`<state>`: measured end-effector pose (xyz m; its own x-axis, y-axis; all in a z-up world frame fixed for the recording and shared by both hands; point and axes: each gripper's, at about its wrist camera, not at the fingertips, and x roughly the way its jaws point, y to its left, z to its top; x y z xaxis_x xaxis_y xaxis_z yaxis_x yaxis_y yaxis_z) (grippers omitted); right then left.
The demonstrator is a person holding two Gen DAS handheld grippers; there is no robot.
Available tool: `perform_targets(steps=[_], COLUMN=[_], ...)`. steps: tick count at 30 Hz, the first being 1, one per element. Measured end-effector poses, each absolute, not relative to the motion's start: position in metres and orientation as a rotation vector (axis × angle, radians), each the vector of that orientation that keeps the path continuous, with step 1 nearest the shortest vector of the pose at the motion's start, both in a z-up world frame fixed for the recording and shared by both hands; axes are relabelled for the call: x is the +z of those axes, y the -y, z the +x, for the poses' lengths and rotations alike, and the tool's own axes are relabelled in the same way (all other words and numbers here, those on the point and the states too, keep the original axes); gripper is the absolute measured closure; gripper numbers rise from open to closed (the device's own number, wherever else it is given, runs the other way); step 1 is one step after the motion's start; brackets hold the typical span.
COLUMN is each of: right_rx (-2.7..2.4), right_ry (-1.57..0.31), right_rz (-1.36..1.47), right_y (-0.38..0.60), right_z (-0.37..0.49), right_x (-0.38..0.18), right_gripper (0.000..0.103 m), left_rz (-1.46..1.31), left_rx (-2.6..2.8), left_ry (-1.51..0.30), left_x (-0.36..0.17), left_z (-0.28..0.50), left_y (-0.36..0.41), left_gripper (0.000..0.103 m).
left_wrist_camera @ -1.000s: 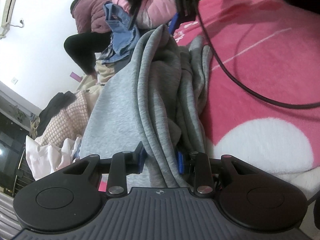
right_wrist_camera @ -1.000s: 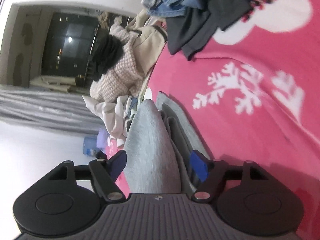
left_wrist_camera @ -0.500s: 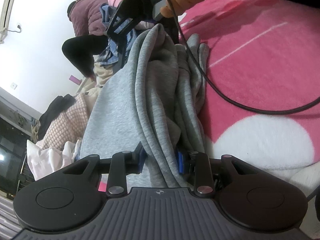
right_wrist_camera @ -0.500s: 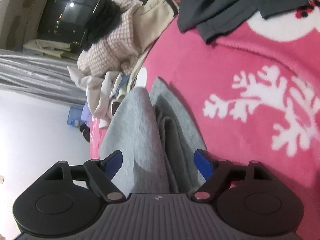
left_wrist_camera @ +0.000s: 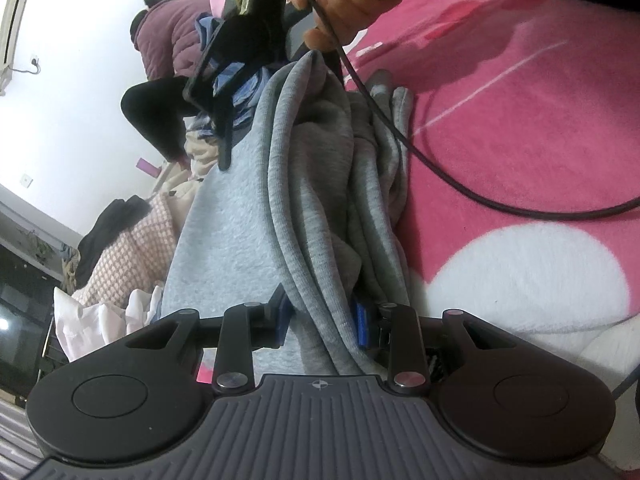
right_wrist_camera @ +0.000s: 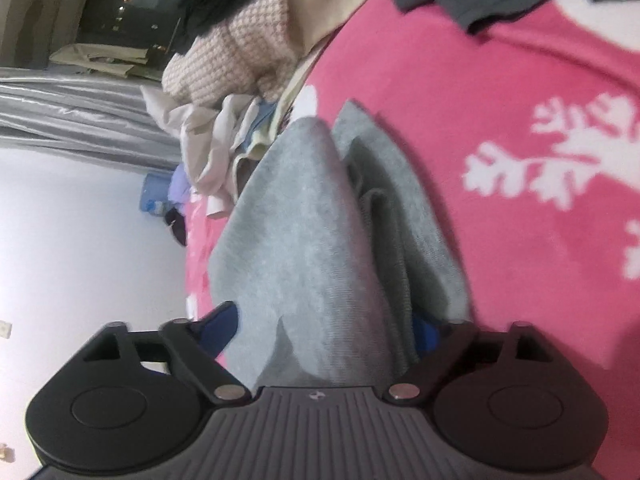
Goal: Fold clothes
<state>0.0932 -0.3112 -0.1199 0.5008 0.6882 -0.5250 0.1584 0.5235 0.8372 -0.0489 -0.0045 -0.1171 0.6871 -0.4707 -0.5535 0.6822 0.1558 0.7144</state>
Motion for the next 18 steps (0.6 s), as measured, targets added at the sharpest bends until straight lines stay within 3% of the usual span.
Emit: perform_targets(steps=[2,5,8,16,18], right_rx=[0.409,0.443,0.477,0.439,0.434], right_ry=[-1.012,-0.957,-0.892,-0.882,-0.894], right_rz=[0.993,1.027,0.987,1.067,1.053], right_y=[0.311,0.315,0.318,0.343,0.345], right_z=[0.088,0.075,0.055,0.044,0.048], right_x=[-0.119,-0.113,-0.099,-0.124,-0.128], right_gripper=[0.063,0.07,0.07,0.071,0.066], left_rz=[1.141,1.14,1.154,1.147,1.134], left_rx=[-0.835,-0.838,-0.85,-0.87,-0.873], left_ry=[-0.224,-0.23,-0.226,-0.235,-0.248], left_x=[-0.116,-0.115,-0.113,-0.108,-0.11], left_z=[-0.048,-0.046,-0.047,-0.042,-0.039], left_y=[0.003,0.002,0.002,0.01,0.011], left_gripper=[0.072,0.071,0.071,0.071,0.071])
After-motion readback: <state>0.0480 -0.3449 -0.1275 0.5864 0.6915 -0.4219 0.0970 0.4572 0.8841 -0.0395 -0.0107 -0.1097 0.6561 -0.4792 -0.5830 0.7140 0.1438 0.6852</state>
